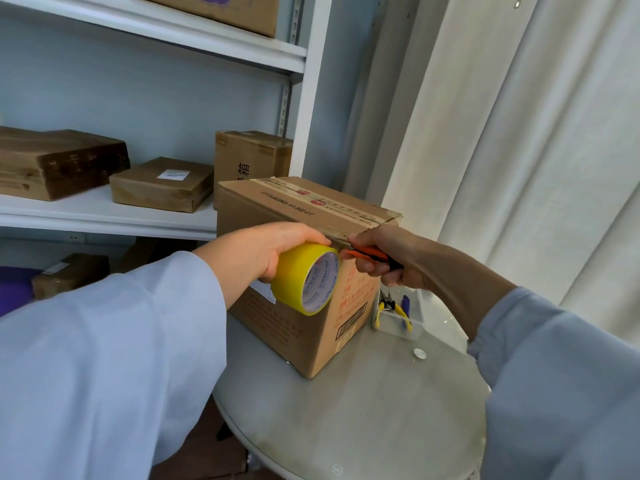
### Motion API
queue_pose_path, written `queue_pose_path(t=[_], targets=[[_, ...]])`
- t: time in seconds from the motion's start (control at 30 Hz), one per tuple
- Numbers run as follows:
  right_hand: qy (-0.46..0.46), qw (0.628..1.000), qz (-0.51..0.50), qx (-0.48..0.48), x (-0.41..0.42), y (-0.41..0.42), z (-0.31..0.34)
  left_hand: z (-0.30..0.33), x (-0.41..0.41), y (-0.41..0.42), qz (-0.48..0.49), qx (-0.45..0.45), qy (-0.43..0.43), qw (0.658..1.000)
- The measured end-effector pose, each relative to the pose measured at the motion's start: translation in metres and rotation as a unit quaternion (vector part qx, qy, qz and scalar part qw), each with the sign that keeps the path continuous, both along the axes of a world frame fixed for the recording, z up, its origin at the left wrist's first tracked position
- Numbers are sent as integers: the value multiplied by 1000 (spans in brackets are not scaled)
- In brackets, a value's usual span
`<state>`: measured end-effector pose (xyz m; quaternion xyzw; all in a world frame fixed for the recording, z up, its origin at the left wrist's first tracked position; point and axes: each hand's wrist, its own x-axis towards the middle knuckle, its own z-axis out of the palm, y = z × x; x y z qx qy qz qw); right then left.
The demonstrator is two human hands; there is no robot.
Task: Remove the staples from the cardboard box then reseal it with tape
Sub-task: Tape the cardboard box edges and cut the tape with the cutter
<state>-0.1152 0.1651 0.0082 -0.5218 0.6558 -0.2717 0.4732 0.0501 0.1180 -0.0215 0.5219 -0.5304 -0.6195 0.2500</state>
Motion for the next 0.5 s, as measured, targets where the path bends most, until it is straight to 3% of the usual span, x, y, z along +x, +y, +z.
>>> queue_pose_path(t=[0.23, 0.5], targets=[[40, 999, 0, -15, 2, 4, 5, 4, 1, 2, -18, 3, 6, 1000], [145, 989, 5, -21, 17, 0, 15, 1, 3, -7, -3, -39, -30, 999]])
